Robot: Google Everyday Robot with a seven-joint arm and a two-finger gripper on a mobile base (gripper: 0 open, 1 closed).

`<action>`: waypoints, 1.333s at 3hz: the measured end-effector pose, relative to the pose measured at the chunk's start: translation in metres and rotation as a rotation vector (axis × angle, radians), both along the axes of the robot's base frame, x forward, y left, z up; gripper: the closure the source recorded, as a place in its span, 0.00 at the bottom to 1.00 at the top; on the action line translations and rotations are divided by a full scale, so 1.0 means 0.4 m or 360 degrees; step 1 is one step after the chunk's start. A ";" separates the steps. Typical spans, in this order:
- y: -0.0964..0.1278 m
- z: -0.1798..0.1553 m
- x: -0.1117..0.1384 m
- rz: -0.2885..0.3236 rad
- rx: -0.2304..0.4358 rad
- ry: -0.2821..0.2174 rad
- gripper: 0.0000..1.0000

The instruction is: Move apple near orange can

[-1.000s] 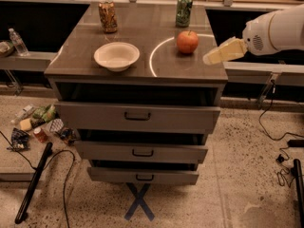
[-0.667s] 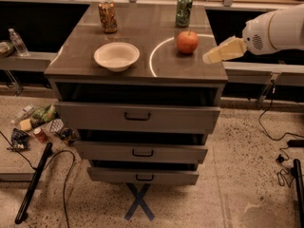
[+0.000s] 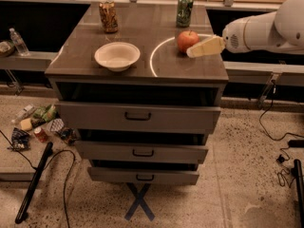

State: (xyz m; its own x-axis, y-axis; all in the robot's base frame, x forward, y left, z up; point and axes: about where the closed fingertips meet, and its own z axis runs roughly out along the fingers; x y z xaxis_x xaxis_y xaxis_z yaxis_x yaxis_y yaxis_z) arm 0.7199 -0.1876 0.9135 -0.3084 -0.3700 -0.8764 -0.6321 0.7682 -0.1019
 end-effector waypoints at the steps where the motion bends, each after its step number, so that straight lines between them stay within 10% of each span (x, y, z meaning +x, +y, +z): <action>1: 0.045 -0.046 0.061 0.0019 0.0066 0.0015 0.00; 3: 0.103 -0.091 0.171 0.0013 0.0154 -0.0007 0.00; 4: 0.137 -0.113 0.221 0.0030 0.0190 -0.0015 0.23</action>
Offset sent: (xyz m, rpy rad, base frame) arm 0.0726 0.0455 -0.0432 0.1182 0.0083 0.0096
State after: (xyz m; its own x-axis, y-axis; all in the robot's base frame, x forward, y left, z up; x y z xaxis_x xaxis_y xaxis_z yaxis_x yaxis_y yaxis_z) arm 0.8083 -0.1326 0.8682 -0.2939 -0.2686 -0.9173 -0.6459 0.7632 -0.0165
